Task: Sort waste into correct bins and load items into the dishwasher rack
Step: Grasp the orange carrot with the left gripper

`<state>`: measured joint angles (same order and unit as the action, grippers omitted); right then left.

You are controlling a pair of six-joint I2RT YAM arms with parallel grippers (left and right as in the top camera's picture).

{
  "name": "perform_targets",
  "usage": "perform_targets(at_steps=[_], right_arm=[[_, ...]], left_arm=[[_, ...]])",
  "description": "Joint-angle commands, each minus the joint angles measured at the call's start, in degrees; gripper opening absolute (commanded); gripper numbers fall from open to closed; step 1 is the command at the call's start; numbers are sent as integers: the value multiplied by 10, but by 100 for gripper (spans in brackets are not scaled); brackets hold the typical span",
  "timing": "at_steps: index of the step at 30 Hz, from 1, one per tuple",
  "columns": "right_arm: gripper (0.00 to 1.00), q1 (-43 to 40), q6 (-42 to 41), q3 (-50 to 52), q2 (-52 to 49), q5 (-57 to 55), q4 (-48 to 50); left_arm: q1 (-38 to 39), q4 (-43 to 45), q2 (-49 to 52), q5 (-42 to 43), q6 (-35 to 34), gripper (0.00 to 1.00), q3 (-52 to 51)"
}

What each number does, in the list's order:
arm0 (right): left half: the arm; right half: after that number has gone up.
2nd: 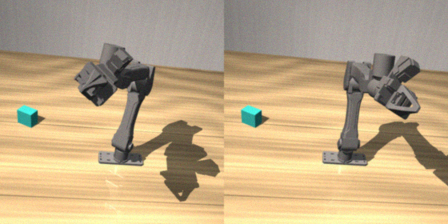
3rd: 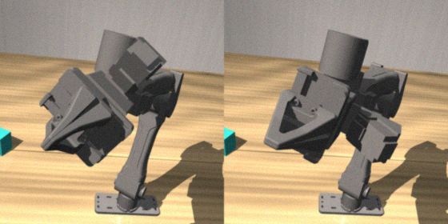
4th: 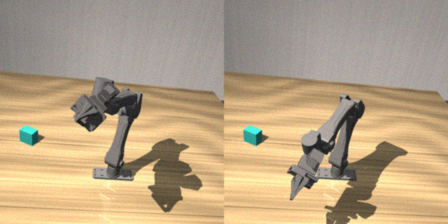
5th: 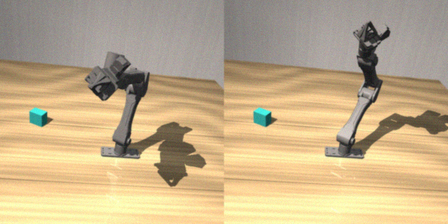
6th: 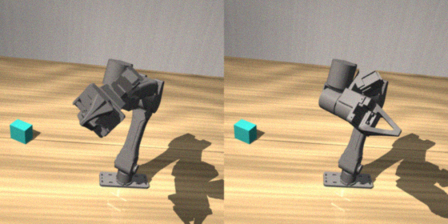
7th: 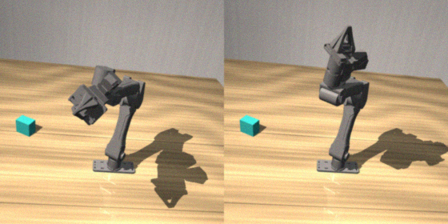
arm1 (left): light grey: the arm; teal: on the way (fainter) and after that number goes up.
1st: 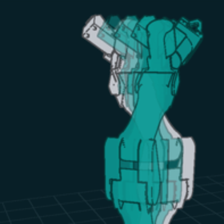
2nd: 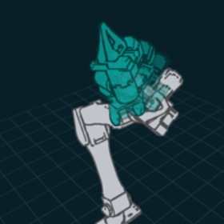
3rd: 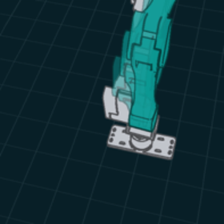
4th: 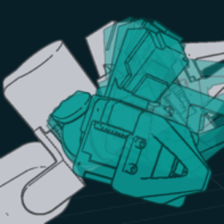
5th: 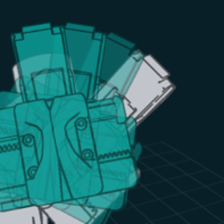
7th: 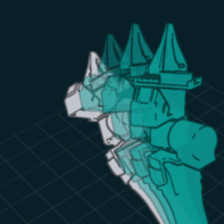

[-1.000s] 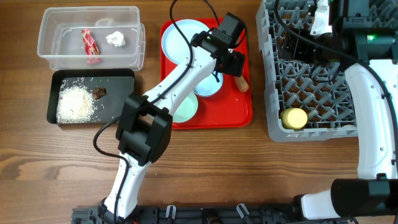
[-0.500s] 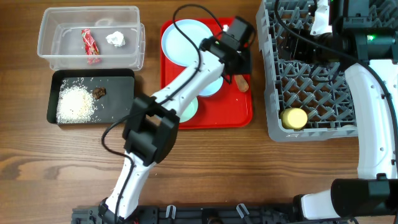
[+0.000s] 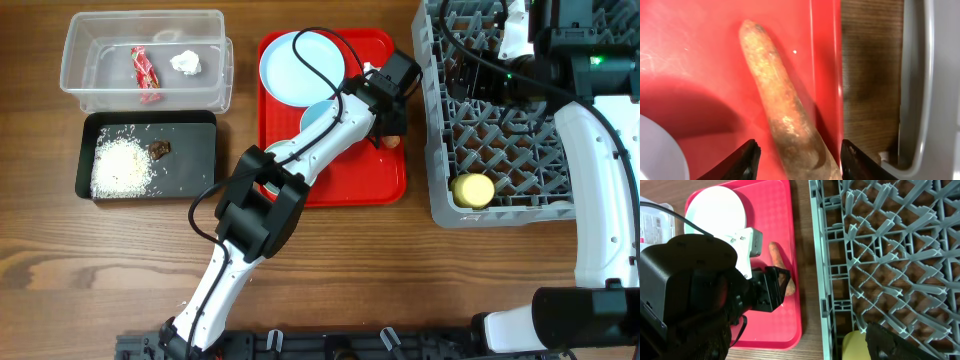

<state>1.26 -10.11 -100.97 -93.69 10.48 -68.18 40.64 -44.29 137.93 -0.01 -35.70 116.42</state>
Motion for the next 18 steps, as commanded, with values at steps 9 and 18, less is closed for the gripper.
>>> perform_targets(at_steps=[9, 18], right_arm=[[88, 2, 16, -2, -5, 5, -1], [88, 2, 26, -2, -5, 5, 0]], left_arm=[[1, 17, 54, -28, -23, 53, 8], [0, 26, 53, -28, -23, 12, 8]])
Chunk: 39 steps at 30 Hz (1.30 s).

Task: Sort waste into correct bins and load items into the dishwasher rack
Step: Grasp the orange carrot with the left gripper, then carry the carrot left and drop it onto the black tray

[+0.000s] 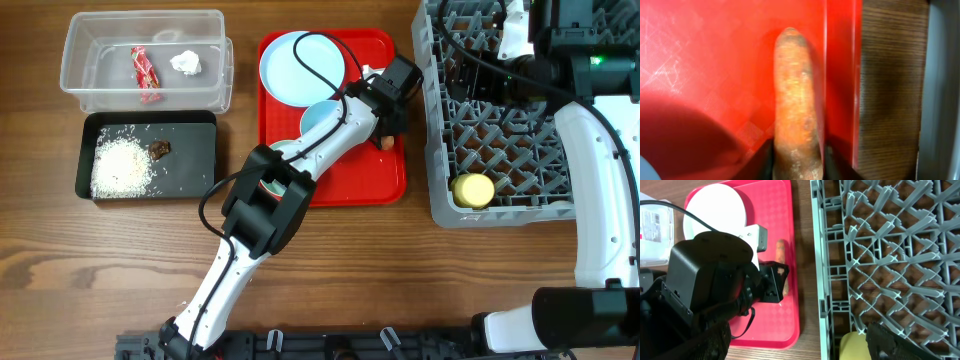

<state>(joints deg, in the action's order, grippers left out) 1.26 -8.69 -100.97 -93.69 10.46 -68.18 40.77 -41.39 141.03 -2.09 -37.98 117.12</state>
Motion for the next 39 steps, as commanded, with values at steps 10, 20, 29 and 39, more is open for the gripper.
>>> perform_targets(at_steps=[10, 20, 29, 39], right_arm=[[88, 2, 13, -2, -5, -1, 0], [89, 2, 12, -2, -5, -1, -1], [91, 2, 12, -2, -5, -1, 7], [93, 2, 11, -2, -5, -1, 14]], left_arm=[[-10, -18, -31, -6, 28, 9, 2], [-73, -95, -190, -15, 93, 10, 2], [-254, -363, -292, -126, 88, 4, 2], [-487, -395, -284, -125, -59, 4, -49]])
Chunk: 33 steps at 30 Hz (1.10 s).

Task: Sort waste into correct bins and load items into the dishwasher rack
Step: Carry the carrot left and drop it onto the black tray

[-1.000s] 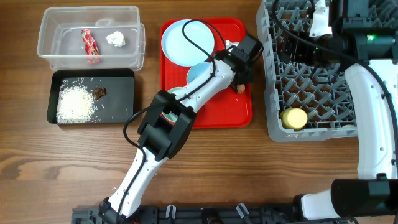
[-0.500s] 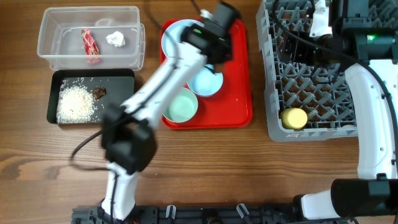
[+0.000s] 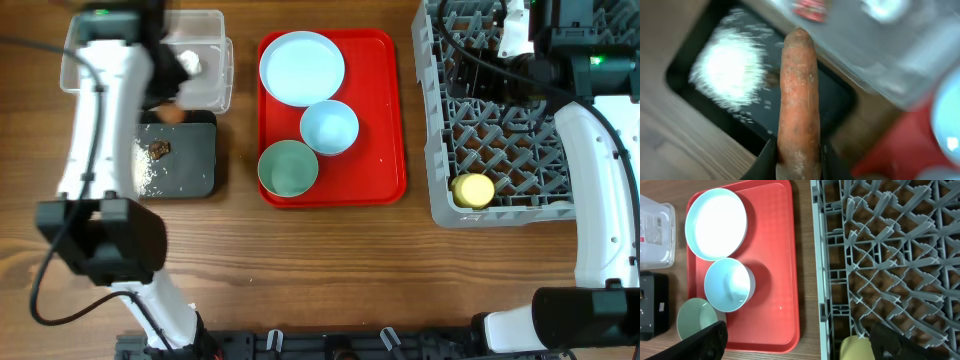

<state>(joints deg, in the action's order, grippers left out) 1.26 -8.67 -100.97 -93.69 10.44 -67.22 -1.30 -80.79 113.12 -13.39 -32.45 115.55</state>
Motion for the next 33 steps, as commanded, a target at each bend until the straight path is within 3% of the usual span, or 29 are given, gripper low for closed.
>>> perform_targets(at_steps=[1, 6, 15, 20, 25, 28, 33], right_arm=[[93, 2, 11, -2, -5, -1, 5], [93, 2, 10, -2, -5, -1, 5], [93, 2, 10, -2, -5, -1, 5], [93, 2, 10, -2, -5, -1, 3], [93, 2, 10, -2, -5, -1, 3], [93, 2, 11, -2, -5, -1, 3], [93, 2, 10, -2, -5, 6, 10]], left_arm=[[-85, -1, -5, -12, -155, 4, -46], [-144, 40, -5, -8, -301, 4, -146], [-142, 285, -5, 24, -310, 4, -351], [-139, 316, -5, 24, -310, 29, -383], [-139, 323, -5, 24, -308, 38, -383], [-139, 320, -15, 61, -233, 64, -370], [-139, 268, -61, 105, -130, 76, -307]])
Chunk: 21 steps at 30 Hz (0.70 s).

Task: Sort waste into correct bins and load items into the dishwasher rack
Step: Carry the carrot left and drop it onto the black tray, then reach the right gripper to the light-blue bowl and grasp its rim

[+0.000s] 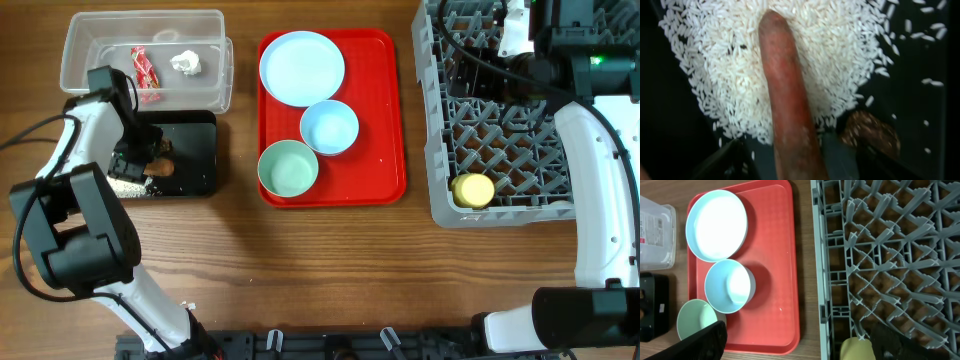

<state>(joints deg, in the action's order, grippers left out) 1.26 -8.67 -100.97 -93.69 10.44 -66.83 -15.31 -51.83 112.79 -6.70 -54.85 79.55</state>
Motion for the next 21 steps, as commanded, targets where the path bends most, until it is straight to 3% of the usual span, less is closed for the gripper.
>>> perform_targets(at_steps=[1, 4, 7, 13, 21], right_arm=[[93, 2, 12, -2, -5, 21, 8], [93, 8, 10, -2, -6, 78, 17], [93, 37, -7, 5, -7, 104, 46], [86, 139, -104, 77, -9, 83, 140], [79, 245, -251, 196, -43, -51, 270]], left_arm=[[1, -28, -70, 56, 122, 78, 64], [1, -28, -112, 142, 230, 82, 85], [2, -27, -151, 199, 283, 83, 90], [44, -27, -205, 203, 292, 84, 90], [124, -26, -199, 153, 328, 86, 90]])
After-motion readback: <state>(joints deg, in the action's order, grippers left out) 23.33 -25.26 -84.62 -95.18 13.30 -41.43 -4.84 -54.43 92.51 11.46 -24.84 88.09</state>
